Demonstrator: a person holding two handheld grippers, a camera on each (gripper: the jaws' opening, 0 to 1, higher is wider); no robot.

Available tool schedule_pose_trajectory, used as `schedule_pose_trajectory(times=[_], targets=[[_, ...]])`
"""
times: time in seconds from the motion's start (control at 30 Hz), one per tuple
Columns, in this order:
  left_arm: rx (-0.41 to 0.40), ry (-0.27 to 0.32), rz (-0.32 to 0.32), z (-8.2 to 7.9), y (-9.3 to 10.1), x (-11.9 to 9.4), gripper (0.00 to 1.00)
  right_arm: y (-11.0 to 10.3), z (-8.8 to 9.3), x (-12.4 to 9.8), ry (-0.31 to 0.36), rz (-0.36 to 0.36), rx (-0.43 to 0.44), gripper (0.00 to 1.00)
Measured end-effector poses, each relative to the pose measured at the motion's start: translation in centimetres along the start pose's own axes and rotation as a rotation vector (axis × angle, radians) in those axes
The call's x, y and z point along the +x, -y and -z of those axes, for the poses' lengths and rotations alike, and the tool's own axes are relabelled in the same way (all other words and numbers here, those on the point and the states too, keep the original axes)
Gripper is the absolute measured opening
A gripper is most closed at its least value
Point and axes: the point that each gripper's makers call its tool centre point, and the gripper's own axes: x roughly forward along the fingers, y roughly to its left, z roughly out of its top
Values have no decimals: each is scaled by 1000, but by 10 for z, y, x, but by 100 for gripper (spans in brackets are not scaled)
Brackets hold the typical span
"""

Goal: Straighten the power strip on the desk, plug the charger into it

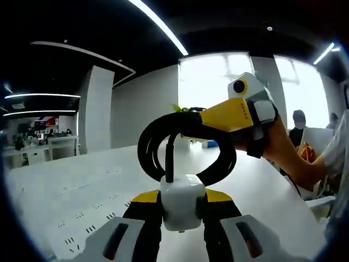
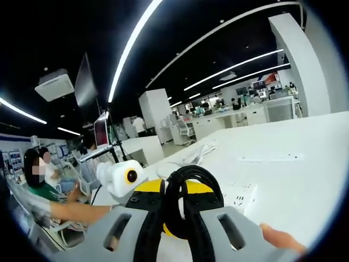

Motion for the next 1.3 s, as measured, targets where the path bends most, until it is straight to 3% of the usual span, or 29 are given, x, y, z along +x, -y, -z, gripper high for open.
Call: schedule_pose_trajectory(times=[0.13, 0.5, 0.73, 1.0, 1.13, 1.3], targets=[[-3, -9, 27, 3, 15, 5, 27, 0, 1, 1, -11, -20, -3, 13], [-46, -7, 82, 7, 17, 5, 26, -6, 12, -1, -53, -108, -32, 19], [-75, -2, 115, 11, 20, 1, 26, -10, 9, -8, -35, -168, -66, 23], [-114, 36, 156, 8, 24, -3, 26, -18, 26, -13, -113, -251, -45, 27], [-106, 31, 164, 7, 26, -4, 26, -25, 28, -14, -109, -302, -8, 21], [-99, 10, 177, 9, 25, -4, 26, -33, 31, -12, -155, -378, 38, 12]])
